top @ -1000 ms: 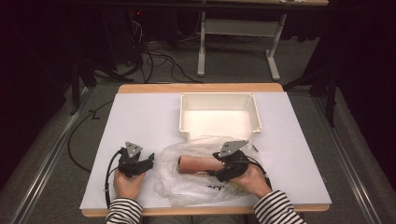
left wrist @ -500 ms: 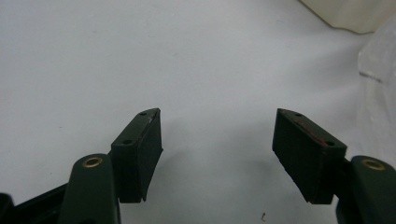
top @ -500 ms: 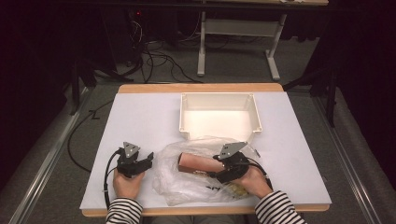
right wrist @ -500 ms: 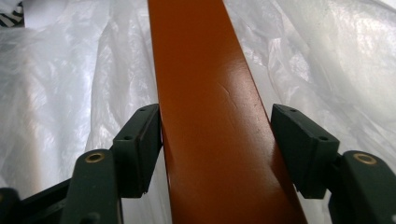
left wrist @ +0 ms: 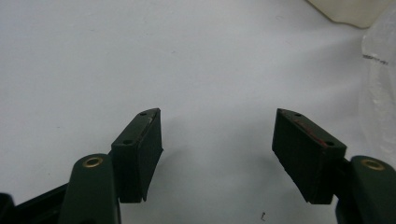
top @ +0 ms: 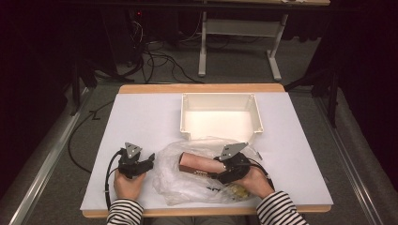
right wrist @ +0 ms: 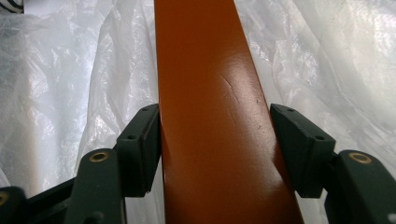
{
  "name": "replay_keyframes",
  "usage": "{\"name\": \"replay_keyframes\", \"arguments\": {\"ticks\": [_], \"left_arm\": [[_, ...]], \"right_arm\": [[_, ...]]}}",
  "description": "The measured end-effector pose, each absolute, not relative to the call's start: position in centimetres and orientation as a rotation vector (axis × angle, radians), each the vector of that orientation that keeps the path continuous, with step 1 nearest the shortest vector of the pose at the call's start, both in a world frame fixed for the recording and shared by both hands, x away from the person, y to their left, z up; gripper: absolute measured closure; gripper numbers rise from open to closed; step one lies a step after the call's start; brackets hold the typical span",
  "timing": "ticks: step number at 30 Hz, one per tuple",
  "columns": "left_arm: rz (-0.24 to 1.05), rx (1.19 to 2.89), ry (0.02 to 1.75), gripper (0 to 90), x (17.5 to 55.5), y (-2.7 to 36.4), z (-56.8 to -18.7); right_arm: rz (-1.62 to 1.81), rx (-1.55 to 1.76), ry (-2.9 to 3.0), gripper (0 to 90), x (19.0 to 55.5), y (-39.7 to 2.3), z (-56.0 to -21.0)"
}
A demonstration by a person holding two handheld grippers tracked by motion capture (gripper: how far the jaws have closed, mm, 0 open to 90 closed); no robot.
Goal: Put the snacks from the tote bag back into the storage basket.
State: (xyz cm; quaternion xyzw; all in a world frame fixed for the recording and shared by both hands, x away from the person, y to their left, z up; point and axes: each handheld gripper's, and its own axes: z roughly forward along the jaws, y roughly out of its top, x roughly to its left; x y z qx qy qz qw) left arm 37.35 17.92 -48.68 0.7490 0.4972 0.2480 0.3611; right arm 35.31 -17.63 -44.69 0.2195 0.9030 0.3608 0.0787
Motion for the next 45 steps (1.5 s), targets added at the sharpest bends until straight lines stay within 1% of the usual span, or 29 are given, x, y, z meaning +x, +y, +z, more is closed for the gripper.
{"name": "replay_keyframes", "arguments": {"ticks": [6,10,19,45], "left_arm": [[0.637,1.932,1.281,33.5,37.4,18.0,-48.7],[0.637,1.932,1.282,33.6,37.4,18.0,-48.7],[0.634,1.936,1.285,33.5,37.4,17.9,-48.7],[0.625,1.941,1.291,33.3,37.5,18.0,-48.7]], "right_arm": [[1.07,0.636,2.703,41.9,35.1,-17.6,-44.6],[1.07,0.622,2.705,42.6,34.8,-17.5,-44.5],[1.104,0.606,2.709,42.8,34.4,-17.5,-44.1],[1.195,0.606,2.667,42.8,33.8,-18.1,-41.5]]}}
